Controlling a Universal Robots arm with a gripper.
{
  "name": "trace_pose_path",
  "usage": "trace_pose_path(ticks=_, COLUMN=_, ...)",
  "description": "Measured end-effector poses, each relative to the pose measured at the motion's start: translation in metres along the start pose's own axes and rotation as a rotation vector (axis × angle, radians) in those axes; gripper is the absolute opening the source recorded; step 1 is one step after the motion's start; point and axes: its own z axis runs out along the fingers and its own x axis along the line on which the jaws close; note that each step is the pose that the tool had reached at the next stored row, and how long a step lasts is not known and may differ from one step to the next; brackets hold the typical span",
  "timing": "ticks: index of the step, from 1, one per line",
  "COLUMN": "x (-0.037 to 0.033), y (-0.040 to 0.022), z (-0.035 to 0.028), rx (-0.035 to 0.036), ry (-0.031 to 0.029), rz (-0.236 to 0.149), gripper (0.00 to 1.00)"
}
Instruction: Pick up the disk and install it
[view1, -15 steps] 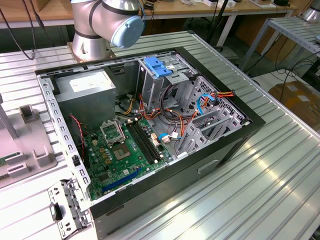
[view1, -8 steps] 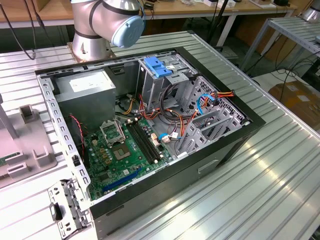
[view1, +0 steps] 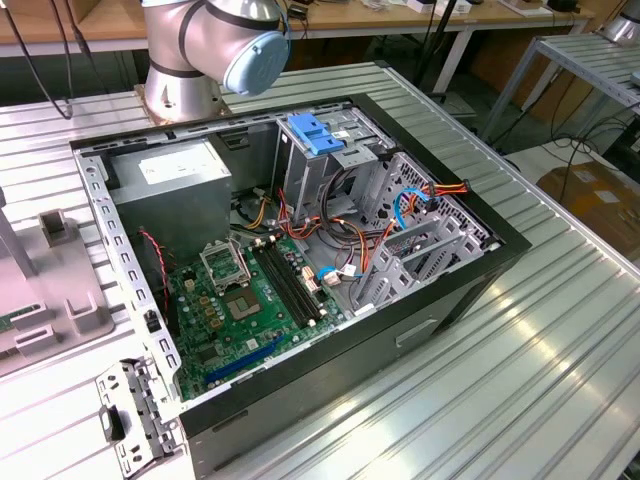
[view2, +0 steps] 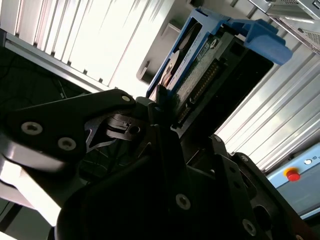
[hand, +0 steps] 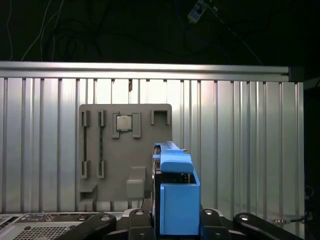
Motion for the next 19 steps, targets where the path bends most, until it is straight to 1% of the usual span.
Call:
trace_pose_path(ticks=11, x=0.0, y=-0.0111, z=-0.0005, rx=0.0, ry=0.0, rz=0.0, gripper=0.36)
trace_pose_path(ticks=19, x=0.0, y=-0.0206, z=-0.0009, rx=0.0, ry=0.0001, rz=0.0, gripper=0.36)
